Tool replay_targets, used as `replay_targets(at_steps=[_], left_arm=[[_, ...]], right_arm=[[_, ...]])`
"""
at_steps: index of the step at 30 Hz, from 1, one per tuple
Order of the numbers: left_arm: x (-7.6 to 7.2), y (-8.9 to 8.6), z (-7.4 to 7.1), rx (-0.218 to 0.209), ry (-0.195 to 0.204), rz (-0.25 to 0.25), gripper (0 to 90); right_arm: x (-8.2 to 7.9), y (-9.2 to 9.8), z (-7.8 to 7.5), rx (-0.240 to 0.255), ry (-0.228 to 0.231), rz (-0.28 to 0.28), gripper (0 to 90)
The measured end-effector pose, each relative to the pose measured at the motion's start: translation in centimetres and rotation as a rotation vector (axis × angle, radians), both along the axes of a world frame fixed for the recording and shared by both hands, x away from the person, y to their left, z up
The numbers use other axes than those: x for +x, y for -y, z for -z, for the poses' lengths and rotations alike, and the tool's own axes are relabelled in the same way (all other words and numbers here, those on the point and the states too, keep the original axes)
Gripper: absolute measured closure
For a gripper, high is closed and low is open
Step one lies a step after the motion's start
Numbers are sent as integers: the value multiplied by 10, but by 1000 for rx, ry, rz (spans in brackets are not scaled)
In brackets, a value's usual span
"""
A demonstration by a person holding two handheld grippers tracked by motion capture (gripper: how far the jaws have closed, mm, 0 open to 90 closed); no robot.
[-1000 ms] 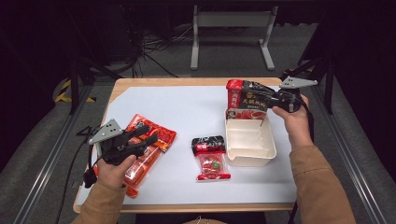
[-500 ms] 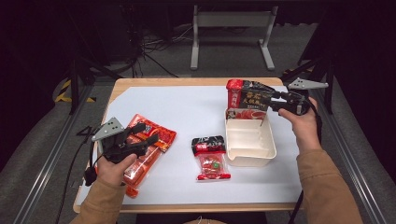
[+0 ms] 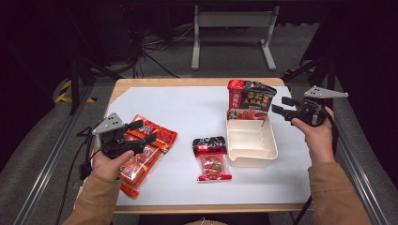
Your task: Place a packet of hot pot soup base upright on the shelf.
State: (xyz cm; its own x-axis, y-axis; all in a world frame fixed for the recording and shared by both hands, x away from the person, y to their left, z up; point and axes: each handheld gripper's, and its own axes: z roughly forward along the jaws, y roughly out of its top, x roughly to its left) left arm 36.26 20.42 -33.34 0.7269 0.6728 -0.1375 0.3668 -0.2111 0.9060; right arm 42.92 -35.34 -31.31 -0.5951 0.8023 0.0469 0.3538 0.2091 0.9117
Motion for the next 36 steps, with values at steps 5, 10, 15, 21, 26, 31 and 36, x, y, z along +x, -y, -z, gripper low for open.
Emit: replay_targets(at_steps=[5, 10, 15, 21, 26, 31, 36], left_arm=[[2, -4, -4, 11, 5, 4, 270], [3, -4, -6, 35, 12, 12, 267], [4, -4, -5, 45, 5, 10, 265], [7, -7, -5, 50, 6, 6, 263], [7, -9, -6, 58, 9, 16, 271], [10, -13, -6, 61, 21, 12, 285], [17, -22, -6, 69, 30, -12, 289]], right_arm=[[-15, -6, -6, -28, 10, -9, 374], [-29, -14, -7, -31, 11, -42, 405], [-43, -24, -5, -24, 19, -92, 439], [-55, -31, -2, -11, 16, -136, 437], [-57, -34, 2, -15, 8, -153, 437], [-58, -37, 2, -9, 13, -172, 431], [-57, -43, 6, -13, 0, -197, 424]])
